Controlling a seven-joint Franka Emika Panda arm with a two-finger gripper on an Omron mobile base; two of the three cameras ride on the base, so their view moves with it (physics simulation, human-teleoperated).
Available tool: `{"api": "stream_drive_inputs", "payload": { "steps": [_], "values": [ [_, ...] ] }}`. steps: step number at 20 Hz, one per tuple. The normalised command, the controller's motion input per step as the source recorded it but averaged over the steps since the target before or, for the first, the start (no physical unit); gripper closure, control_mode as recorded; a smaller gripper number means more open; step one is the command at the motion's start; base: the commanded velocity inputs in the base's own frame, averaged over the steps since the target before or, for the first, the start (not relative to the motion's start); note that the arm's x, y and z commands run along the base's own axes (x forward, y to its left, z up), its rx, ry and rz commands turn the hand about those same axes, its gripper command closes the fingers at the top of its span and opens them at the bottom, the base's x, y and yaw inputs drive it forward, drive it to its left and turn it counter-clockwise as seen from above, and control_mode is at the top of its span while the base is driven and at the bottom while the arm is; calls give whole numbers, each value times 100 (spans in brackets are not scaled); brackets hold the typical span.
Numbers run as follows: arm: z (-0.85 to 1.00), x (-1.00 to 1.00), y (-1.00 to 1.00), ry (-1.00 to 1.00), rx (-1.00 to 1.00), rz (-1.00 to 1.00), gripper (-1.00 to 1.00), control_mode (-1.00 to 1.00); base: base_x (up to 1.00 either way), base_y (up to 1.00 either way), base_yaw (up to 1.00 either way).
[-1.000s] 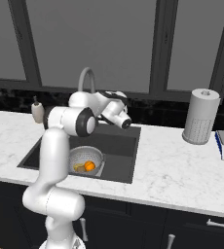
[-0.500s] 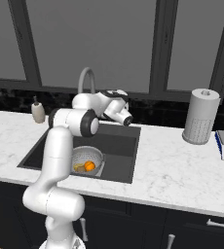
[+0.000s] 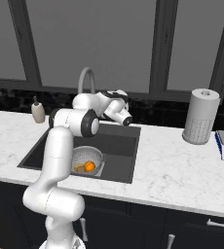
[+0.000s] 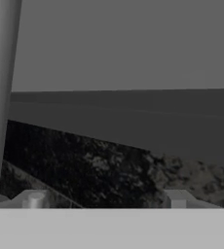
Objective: Put the colander in the sink, put the kiwi, orange, kiwi in the colander, and turn on the sink faucet and pour water over the colander.
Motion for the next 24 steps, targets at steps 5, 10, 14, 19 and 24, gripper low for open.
{"api": "stream_drive_inputs", "payload": {
  "steps": [5, 10, 14, 19, 24],
  "values": [
    [-23, 5, 11, 0, 5, 0, -100, -100, 0, 0, 0],
    [-29, 0, 11, 0, 6, 0, -100, -100, 0, 0, 0],
    [-25, 0, 7, 0, 5, 0, -100, -100, 0, 0, 0],
    [-24, 0, 1, 0, 2, 0, -100, -100, 0, 0, 0],
    [-22, 0, 0, 0, 1, -1, -100, -100, 0, 0, 0]
  ]
}}
